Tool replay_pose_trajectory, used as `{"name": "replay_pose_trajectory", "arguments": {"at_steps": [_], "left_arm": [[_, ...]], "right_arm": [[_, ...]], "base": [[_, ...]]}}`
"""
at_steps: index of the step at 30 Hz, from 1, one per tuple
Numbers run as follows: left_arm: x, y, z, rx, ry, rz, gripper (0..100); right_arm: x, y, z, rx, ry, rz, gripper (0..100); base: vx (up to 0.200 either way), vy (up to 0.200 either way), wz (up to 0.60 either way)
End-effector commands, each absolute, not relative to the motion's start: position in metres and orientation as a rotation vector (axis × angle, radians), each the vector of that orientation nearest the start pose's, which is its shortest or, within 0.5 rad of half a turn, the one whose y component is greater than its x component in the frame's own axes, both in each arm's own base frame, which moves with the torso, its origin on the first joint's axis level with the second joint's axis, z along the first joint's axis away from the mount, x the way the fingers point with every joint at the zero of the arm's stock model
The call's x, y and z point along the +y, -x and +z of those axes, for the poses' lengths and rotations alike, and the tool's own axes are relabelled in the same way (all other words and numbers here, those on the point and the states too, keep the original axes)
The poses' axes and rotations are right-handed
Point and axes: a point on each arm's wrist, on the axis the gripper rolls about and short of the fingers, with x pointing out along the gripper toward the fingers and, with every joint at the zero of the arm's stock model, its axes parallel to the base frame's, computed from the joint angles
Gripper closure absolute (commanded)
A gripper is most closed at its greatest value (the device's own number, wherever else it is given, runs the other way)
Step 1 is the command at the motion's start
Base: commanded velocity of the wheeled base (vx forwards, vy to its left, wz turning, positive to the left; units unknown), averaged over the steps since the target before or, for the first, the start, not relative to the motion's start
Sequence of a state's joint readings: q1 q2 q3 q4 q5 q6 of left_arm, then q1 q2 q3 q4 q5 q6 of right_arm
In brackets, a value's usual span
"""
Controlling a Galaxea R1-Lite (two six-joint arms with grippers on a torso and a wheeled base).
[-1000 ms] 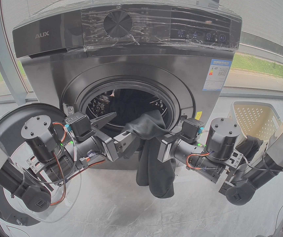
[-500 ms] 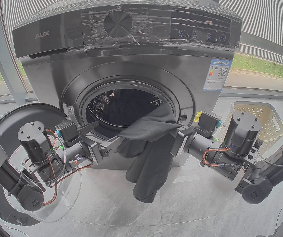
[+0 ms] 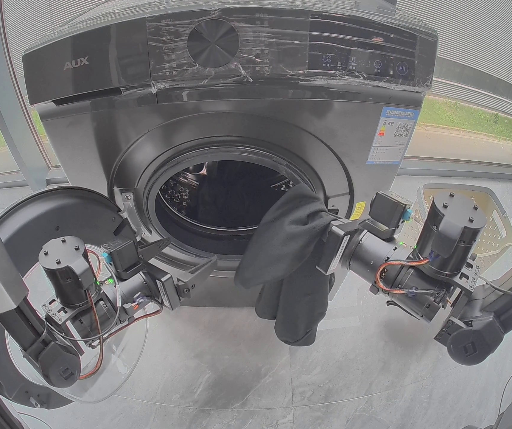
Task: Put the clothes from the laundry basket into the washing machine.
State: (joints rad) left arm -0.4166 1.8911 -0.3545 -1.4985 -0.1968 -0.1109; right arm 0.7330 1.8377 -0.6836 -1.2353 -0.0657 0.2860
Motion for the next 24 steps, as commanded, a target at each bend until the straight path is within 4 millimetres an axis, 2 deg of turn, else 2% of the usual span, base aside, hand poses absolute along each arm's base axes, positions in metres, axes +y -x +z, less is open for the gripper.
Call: {"name": "replay_pose_trajectory", "arguments": {"at_steps": [1, 6, 13, 17, 24], "left_arm": [[-0.117, -0.251, 0.093, 0.116, 0.098, -0.614, 0], [-0.117, -0.246, 0.086, 0.143, 0.079, -0.624, 0], [-0.121, -0.242, 0.093, 0.118, 0.079, -0.662, 0], [-0.122, -0.242, 0.087, 0.141, 0.076, -0.661, 0], [-0.124, -0.247, 0.077, 0.175, 0.069, -0.656, 0]], "right_arm": [[0.216, -0.241, 0.173, 0.005, -0.316, 0.668, 100], [0.219, -0.244, 0.172, 0.011, -0.317, 0.638, 100], [0.224, -0.245, 0.169, 0.019, -0.314, 0.644, 100], [0.224, -0.243, 0.177, -0.011, -0.333, 0.663, 100], [0.229, -0.234, 0.179, -0.006, -0.345, 0.699, 100]], "base": [[0.0, 0.0, 0.0], [0.0, 0.0, 0.0], [0.0, 0.0, 0.0], [0.0, 0.0, 0.0], [0.0, 0.0, 0.0]]}}
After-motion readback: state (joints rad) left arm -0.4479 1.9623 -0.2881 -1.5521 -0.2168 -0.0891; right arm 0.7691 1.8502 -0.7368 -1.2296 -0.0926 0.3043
